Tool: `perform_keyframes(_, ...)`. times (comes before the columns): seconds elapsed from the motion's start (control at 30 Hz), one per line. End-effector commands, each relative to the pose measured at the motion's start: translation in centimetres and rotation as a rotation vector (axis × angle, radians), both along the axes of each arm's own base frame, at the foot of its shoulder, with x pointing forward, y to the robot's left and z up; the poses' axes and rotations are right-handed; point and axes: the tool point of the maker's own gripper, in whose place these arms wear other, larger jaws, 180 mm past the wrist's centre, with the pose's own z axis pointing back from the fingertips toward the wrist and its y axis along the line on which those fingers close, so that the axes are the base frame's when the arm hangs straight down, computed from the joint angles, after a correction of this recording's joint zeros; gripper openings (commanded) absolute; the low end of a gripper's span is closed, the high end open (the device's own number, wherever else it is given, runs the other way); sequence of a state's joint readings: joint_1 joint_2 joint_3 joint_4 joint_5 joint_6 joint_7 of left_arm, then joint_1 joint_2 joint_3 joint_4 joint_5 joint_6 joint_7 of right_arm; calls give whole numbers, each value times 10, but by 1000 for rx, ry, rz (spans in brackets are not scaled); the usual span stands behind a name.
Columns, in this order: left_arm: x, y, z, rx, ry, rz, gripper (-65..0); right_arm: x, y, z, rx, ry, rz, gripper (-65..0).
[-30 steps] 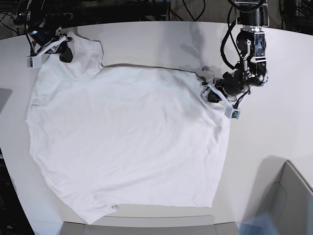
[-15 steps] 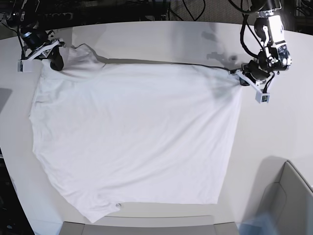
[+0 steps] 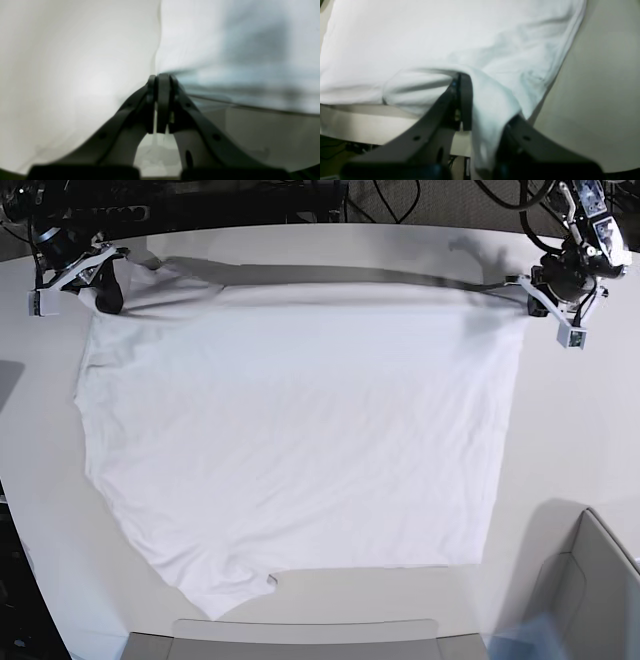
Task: Fold the T-shirt properly
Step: 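Pull the shirt toward the robot with both grippers, then release and regrasp the shirt edge with both grippers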
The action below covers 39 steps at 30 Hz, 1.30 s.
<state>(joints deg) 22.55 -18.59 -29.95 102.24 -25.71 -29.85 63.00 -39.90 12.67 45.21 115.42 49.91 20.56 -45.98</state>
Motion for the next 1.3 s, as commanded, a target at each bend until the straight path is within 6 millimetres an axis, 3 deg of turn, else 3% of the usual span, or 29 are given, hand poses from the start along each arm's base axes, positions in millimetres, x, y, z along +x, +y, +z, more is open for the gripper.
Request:
perform_keyframes(0.0,0,15,13,58,-19,13,-650,2,-5,14,-25,-43,-8,-650)
perform_keyframes(0.17,-19,34,27,113,-17,53,-650,-8,-7,11,-38,-11,-1,-650)
perform_keyframes(0.3,-16,38,29,119,-28,63,-650,2,-4,15,-31,-42,3,-650)
perform_keyframes(0.43,18,23,32,88,-67,33,-650,22,-1,16,-81,-66,28,-650)
perform_keyframes(0.57,41,22,39,78,-81,43,-650,45,0,12,-194,-47,61,-650)
perform_keyframes(0.8,38,29,40,121,-24,52,-650,51,17,3,-205,-12,122,-650)
perform_keyframes(0.9,23,19,29,91,18,57,-650,49,24,-1,-196,-1,141,-650)
perform_keyframes(1.0,20,2,36,66,-10,20,-640,48,28,-3,-190,6,154,-650)
perform_keyframes(1.07,16,-16,39,-17,-38,-8,-558,48,28,-3,-192,6,156,-650)
perform_keyframes(1.13,13,-34,42,-127,-65,-35,-523,50,28,-2,-194,2,161,-650)
perform_keyframes(1.27,17,-36,52,-183,-87,-77,-520,51,32,-2,-205,3,191,-650)
